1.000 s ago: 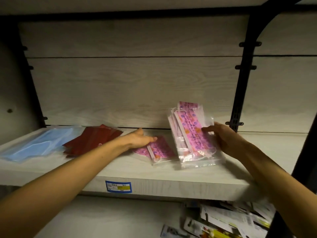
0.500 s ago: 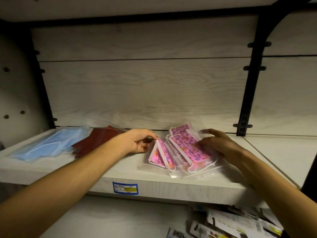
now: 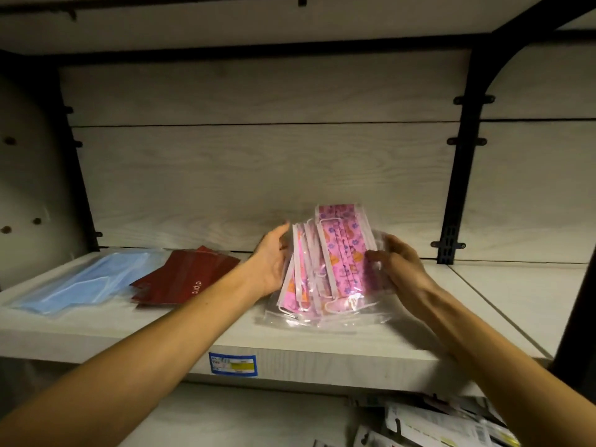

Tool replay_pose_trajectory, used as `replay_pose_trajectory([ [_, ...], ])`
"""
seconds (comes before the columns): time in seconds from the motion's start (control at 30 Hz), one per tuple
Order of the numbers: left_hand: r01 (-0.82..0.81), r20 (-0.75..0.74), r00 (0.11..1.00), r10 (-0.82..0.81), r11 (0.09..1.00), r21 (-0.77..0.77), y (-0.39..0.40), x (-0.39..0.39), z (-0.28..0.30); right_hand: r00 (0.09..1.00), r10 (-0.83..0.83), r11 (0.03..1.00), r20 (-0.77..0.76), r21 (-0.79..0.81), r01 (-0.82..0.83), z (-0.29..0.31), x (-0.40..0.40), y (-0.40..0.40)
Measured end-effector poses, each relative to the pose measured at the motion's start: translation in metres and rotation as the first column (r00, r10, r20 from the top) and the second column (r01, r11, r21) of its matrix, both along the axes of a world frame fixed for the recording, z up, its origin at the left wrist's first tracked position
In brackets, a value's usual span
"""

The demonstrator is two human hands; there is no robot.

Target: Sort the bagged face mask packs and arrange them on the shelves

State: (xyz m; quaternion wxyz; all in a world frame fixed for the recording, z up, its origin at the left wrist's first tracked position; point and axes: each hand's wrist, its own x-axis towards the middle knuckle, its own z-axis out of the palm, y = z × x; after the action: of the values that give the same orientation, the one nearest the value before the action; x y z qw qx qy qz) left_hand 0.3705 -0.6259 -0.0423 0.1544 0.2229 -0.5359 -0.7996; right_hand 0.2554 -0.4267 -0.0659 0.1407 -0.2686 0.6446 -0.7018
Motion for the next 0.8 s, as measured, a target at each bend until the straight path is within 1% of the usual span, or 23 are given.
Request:
replay_pose_trajectory([
  [0.03,0.016,-0.027,0.999,-0.016,1.000,-0.009,0.003,0.000,-0.002,1.000,-0.008,1.000,0.012,-0.014,0.008,-0.002,0.006,-0.004],
  [0.1,0.044,-0.074,0.996,-0.051,0.995,-0.091,0.010,-0.004,-0.005,0.998,-0.010,0.998,0.063,-0.066,0.014,-0.003,0.018,-0.010],
  [0.13,0.039,-0.100,0.994,-0.052,0.992,-0.123,0.014,-0.004,-0.005,0.998,-0.027,0.996,0.057,-0.083,0.031,-0.003,0.020,-0.011],
  [0.17,0.013,-0.120,0.992,-0.031,0.989,-0.145,0.016,-0.005,-0.005,0.999,-0.045,0.996,0.000,-0.079,0.045,-0.001,0.021,-0.012],
  [0.23,-0.073,-0.140,0.989,0.041,0.971,-0.226,0.019,-0.007,-0.006,0.985,-0.064,0.996,-0.161,-0.080,0.051,-0.001,0.026,-0.011],
  [0.3,-0.155,-0.210,0.973,0.094,0.943,-0.294,0.020,-0.008,0.000,0.953,-0.112,0.990,-0.280,-0.112,0.084,-0.002,0.028,-0.009],
  [0.33,-0.159,-0.255,0.963,0.087,0.948,-0.277,0.019,-0.008,0.002,0.937,-0.142,0.987,-0.319,-0.113,0.112,-0.002,0.028,-0.007],
  [0.4,-0.095,-0.337,0.941,0.019,0.974,-0.208,0.019,-0.008,0.006,0.932,-0.162,0.986,-0.323,-0.094,0.139,0.001,0.023,-0.002],
  [0.43,-0.048,-0.362,0.931,-0.036,0.975,-0.219,0.020,-0.008,0.006,0.952,-0.129,0.990,-0.279,-0.090,0.108,0.003,0.020,0.001],
  [0.47,-0.019,-0.365,0.927,-0.086,0.961,-0.275,0.022,-0.008,0.004,0.966,-0.084,0.995,-0.246,-0.077,0.067,0.003,0.017,0.002],
  [0.5,-0.015,-0.352,0.929,-0.114,0.939,-0.343,0.023,-0.008,0.001,0.968,-0.055,0.997,-0.245,-0.071,0.039,0.001,0.014,0.003],
  [0.57,-0.034,-0.328,0.936,-0.127,0.896,-0.443,0.028,-0.009,-0.003,0.943,-0.073,0.995,-0.325,-0.081,0.049,-0.001,0.016,0.003],
  [0.67,-0.092,-0.364,0.927,-0.091,0.885,-0.457,0.033,-0.009,0.003,0.889,-0.174,0.983,-0.423,-0.125,0.133,0.005,0.020,0.004],
  [0.73,-0.127,-0.408,0.909,-0.086,0.875,-0.467,0.032,-0.009,0.009,0.822,-0.244,0.968,-0.514,-0.072,0.242,0.014,0.023,0.007],
  [0.77,-0.145,-0.411,0.909,-0.073,0.869,-0.474,0.033,-0.008,0.011,0.800,-0.255,0.960,-0.543,-0.046,0.275,0.017,0.025,0.008],
  [0.8,-0.156,-0.404,0.913,-0.060,0.863,-0.480,0.035,-0.006,0.012,0.798,-0.248,0.961,-0.550,-0.036,0.274,0.019,0.027,0.009],
])
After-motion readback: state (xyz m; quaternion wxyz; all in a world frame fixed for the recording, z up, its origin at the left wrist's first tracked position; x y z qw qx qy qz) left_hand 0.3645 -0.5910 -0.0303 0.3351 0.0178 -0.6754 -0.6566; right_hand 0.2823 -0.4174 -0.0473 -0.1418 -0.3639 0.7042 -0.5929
